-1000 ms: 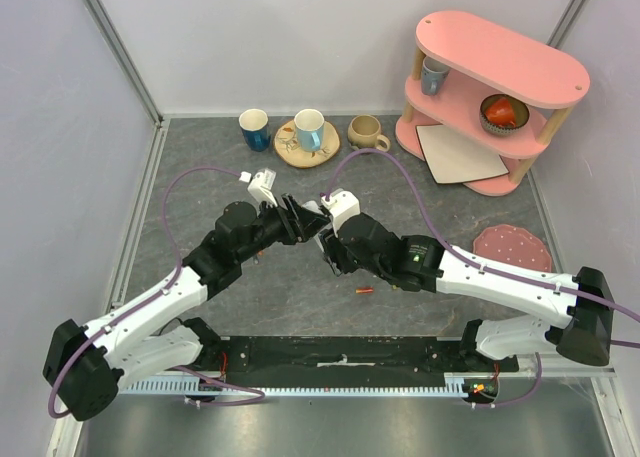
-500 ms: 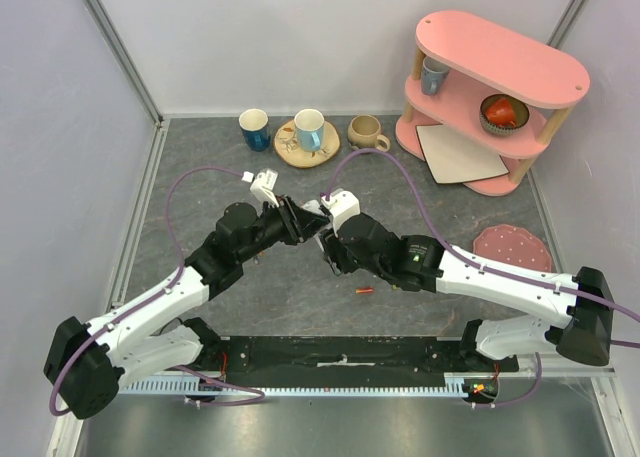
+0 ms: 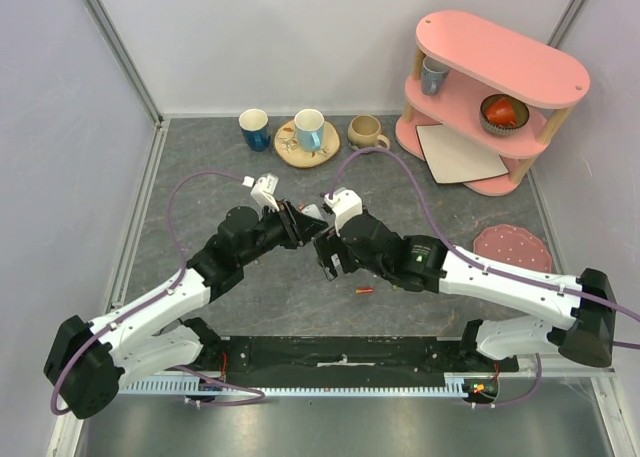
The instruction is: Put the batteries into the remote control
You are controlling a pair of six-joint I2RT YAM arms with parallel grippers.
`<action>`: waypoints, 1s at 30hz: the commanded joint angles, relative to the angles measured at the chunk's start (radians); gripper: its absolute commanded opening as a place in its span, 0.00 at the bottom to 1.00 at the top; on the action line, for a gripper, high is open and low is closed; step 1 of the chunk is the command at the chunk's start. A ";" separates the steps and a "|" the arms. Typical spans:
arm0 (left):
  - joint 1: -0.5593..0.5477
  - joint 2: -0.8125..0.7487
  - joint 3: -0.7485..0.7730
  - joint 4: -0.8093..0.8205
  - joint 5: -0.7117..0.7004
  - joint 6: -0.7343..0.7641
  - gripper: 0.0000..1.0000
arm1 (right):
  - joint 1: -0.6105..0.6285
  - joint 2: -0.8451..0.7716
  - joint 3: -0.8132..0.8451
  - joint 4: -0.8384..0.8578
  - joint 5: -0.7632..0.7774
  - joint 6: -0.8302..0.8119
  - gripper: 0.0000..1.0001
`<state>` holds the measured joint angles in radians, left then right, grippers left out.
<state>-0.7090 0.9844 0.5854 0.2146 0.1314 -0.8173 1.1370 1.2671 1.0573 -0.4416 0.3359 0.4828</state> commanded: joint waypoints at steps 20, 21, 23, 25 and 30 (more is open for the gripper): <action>-0.001 -0.271 -0.344 0.411 -0.236 0.007 0.02 | -0.033 -0.338 -0.416 0.434 -0.010 0.441 0.81; -0.003 -0.280 -0.357 0.417 -0.255 0.010 0.02 | -0.033 -0.328 -0.424 0.466 -0.026 0.448 0.81; -0.004 -0.309 -0.398 0.446 -0.280 0.015 0.02 | -0.033 -0.308 -0.459 0.547 -0.076 0.476 0.77; -0.006 -0.338 -0.417 0.447 -0.309 0.023 0.02 | -0.033 -0.302 -0.490 0.648 -0.097 0.516 0.70; -0.015 -0.372 -0.403 0.388 -0.363 0.056 0.02 | -0.034 -0.273 -0.550 0.799 -0.123 0.580 0.63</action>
<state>-0.7128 0.6422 0.1650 0.5564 -0.1429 -0.8124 1.1057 0.9718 0.5316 0.1402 0.2493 0.9699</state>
